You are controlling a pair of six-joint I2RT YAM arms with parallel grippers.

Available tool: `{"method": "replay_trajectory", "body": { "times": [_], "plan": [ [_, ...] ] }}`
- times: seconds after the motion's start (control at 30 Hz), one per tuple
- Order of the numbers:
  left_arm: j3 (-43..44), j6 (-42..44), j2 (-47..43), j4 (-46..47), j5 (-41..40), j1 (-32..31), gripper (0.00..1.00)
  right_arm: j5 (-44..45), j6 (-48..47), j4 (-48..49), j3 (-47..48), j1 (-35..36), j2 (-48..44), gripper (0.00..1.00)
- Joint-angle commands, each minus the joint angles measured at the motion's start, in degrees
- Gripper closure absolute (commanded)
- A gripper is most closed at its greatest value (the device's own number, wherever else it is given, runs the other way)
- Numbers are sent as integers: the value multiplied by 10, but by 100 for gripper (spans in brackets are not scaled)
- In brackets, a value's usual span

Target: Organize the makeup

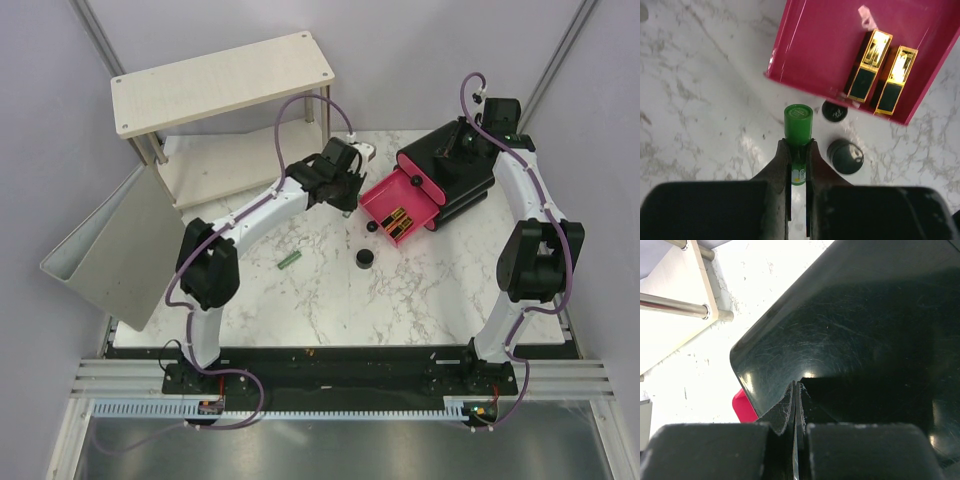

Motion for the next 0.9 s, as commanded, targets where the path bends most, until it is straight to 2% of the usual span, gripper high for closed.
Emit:
{"method": "replay_trajectory", "body": {
  "times": [0.0, 0.17, 0.37, 0.43, 0.7, 0.73, 0.87],
  "plan": [
    [118, -4, 90, 8, 46, -8, 98, 8, -1, -42, -22, -2, 18, 100],
    [238, -44, 158, 10, 68, -12, 98, 8, -1, -41, -27, -2, 14, 100],
    [291, -42, 211, 13, 67, -15, 96, 7, 0, -40, -30, -2, 13, 100],
    [296, -49, 219, 15, 71, -15, 87, 7, -1, -39, -30, -1, 12, 100],
    [308, -53, 250, 22, 93, -18, 75, 7, -1, -38, -36, -2, 9, 100],
    [309, -51, 251, 26, 92, -17, 69, 7, -2, -38, -36, -2, 9, 100],
    [311, -46, 240, 32, 82, -18, 59, 8, -2, -37, -37, -2, 8, 100]
  ]
}}
